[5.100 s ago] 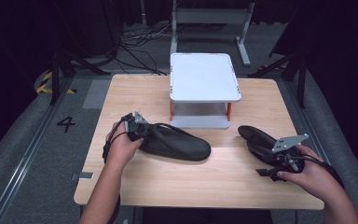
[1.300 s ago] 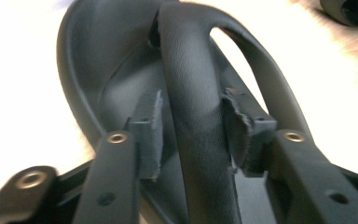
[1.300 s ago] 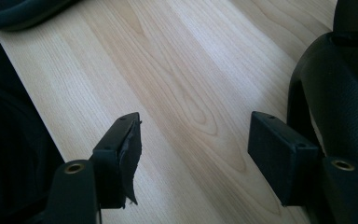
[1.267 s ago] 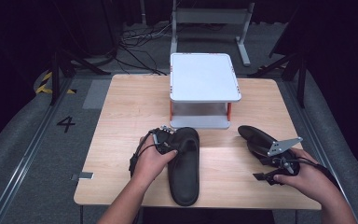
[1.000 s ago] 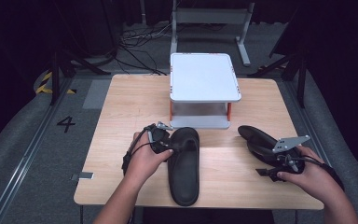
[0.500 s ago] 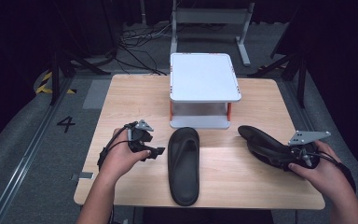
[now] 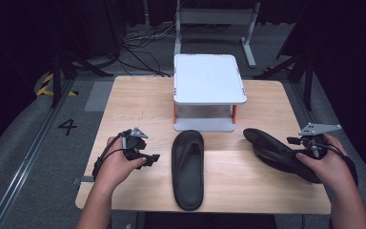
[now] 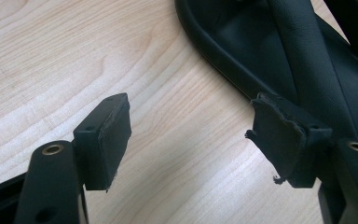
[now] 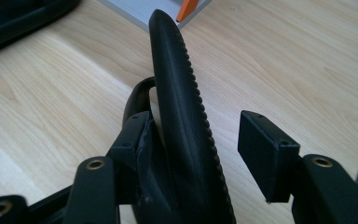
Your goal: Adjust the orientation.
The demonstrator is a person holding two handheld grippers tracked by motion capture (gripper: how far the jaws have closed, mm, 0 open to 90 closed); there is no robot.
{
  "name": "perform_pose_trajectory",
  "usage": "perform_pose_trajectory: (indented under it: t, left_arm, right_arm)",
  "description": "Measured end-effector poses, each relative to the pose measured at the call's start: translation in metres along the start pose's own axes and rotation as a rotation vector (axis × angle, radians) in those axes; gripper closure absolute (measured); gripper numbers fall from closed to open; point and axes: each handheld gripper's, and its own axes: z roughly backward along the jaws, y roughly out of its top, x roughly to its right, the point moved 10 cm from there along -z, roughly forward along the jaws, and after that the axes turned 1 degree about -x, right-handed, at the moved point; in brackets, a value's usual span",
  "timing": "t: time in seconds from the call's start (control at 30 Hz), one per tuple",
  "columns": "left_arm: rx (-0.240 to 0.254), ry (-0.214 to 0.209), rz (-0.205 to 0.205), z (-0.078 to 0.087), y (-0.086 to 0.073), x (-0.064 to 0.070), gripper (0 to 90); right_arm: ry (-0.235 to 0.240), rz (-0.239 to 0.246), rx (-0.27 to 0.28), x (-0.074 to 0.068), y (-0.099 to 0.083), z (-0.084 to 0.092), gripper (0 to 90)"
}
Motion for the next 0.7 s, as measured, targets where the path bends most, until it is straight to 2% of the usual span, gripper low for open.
perform_pose_trajectory:
  t: [0.13, 0.2, 0.3, 0.4, 0.43, 0.53, 0.6, 0.63, 0.7]
  left_arm:
    - [-0.001, -0.002, -0.001, 0.001, -0.004, 0.001, 29.1]
    - [0.003, 0.0, 0.011, 0.002, -0.005, 0.001, 29.1]
    - [-0.004, 0.0, 0.003, 0.002, -0.006, 0.0, 29.0]
    - [-0.003, -0.003, 0.014, 0.0, -0.006, 0.001, 28.8]
    - [-0.011, -0.009, 0.004, 0.0, -0.006, 0.002, 28.8]
    - [-0.005, -0.014, 0.005, -0.002, -0.004, 0.003, 28.8]
    - [-0.012, -0.014, -0.005, -0.003, -0.003, 0.003, 28.8]
    - [-0.012, -0.014, -0.005, -0.003, -0.003, 0.003, 28.9]
    - [-0.006, -0.017, -0.004, -0.003, -0.001, 0.005, 28.8]
  right_arm:
    - [0.008, 0.004, -0.014, 0.0, -0.001, -0.011, 50.3]
    - [0.003, 0.025, -0.044, 0.001, -0.004, -0.017, 56.2]
    - [0.017, 0.037, -0.055, -0.001, -0.004, -0.018, 61.1]
    - [0.005, 0.053, -0.066, -0.003, -0.004, -0.017, 62.6]
    - [0.003, 0.051, -0.067, -0.004, -0.004, -0.016, 63.4]
    - [0.032, 0.029, -0.076, -0.015, -0.001, -0.012, 64.6]
    - [0.068, 0.036, -0.075, -0.03, 0.005, -0.008, 64.7]
    - [0.068, 0.036, -0.075, -0.03, 0.005, -0.008, 64.7]
    - [0.127, 0.049, -0.058, -0.059, 0.018, -0.002, 64.7]
